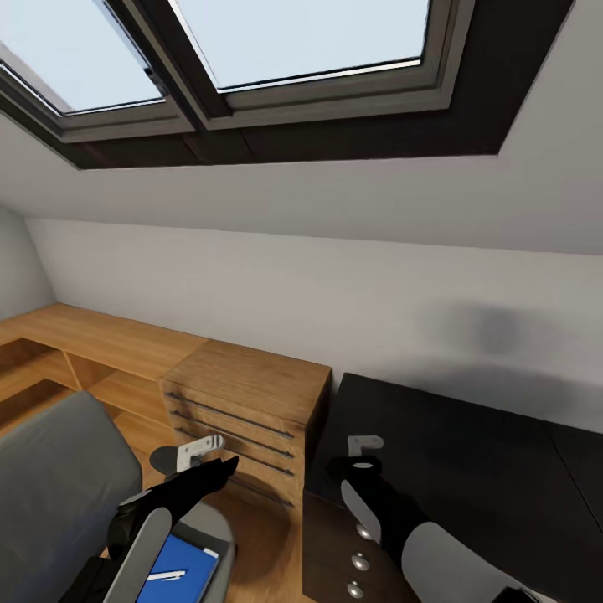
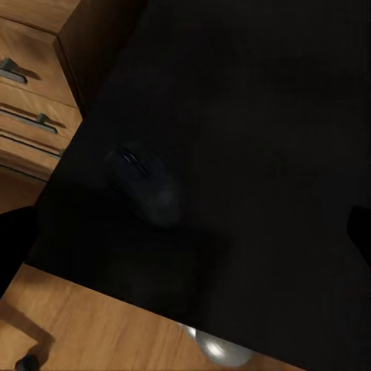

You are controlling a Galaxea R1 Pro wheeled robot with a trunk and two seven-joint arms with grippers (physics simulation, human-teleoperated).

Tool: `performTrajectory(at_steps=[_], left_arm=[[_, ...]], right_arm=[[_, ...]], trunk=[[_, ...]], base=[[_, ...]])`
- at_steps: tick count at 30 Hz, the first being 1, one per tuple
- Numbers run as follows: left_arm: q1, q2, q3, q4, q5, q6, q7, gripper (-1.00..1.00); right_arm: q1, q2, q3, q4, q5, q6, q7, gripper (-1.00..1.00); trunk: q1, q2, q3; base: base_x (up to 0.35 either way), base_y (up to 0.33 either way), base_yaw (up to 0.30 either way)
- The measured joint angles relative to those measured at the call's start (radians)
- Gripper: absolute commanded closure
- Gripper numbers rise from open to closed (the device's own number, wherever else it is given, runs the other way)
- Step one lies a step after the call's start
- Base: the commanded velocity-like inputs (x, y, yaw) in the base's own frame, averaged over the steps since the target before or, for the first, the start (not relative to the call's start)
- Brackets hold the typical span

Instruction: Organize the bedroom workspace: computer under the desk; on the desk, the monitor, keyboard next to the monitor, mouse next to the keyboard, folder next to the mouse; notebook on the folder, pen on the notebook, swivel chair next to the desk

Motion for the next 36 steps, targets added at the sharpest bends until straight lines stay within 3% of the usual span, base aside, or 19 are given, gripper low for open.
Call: performTrajectory(at_steps=[8,15,26,36], left_arm=[[0.000,-0.001,-0.001,-0.001,0.000,0.000,0.000,-1.00],[0.003,-0.001,-0.002,0.000,0.000,0.000,0.001,-1.00],[0.003,-0.001,0.000,0.003,0.001,0.001,0.002,-1.00],[0.003,-0.001,0.000,0.003,0.002,0.001,0.001,-1.00]], right_arm=[[-0.011,0.002,-0.001,0.066,0.026,-0.043,0.018,-1.00],[-0.011,0.004,-0.001,0.059,0.026,-0.044,0.014,-1.00],[-0.011,0.007,0.006,0.012,0.027,-0.041,0.008,-1.00],[-0.011,0.009,0.010,0.002,0.027,-0.040,0.010,-1.00]], trunk=[[0.000,0.000,0.000],[0.000,0.000,0.000],[0.000,0.000,0.000],[0.000,0.000,-0.001]], base=[[0.000,0.000,0.000],[0.000,-0.066,0.000],[0.000,-0.273,0.000],[0.000,-0.046,0.089]])
